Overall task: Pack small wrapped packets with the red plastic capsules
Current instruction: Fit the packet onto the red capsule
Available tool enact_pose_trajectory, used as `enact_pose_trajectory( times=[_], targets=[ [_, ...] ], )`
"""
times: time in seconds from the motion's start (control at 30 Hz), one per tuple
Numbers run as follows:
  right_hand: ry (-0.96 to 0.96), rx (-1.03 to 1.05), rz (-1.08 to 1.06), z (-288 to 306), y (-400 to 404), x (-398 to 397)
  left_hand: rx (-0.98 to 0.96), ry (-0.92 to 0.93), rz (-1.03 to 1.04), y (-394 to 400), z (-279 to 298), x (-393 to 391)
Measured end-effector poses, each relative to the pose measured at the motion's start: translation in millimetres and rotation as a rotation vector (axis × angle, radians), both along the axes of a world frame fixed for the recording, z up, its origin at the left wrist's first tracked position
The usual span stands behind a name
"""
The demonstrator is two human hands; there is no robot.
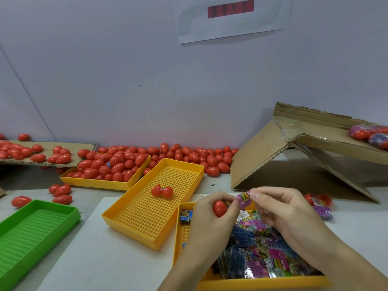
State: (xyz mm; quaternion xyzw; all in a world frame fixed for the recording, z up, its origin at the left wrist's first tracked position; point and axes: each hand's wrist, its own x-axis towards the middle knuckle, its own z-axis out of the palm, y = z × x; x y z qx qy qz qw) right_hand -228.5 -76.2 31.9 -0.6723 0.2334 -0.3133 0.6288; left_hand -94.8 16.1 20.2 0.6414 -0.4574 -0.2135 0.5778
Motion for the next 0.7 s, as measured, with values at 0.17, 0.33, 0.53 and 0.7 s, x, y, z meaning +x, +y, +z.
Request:
enact_pose_trajectory(
  times=[0.17, 0.33, 0.53, 0.7],
  targets=[
    [0.057, -0.04, 0.042, 1.7, 3.7, -0.1, -0.029, 0.185, 0.005, 3.8, 4.0, 2.5],
    [0.077, -0.051, 0.027, 0.6, 6.3, 1.4, -0.044, 0.136, -0.004, 2.8, 3.1, 1.0],
    [0.064, -0.109, -0.033, -1.7, 8.2, 3.1, -0.065, 0.052, -0.011, 1.3, 1.1, 1.0],
    [0.06, -0.078, -0.078, -5.5, 4.4, 4.7, -0.072, -0.025, 0.004, -0.6, -2.7, 1.8]
  ],
)
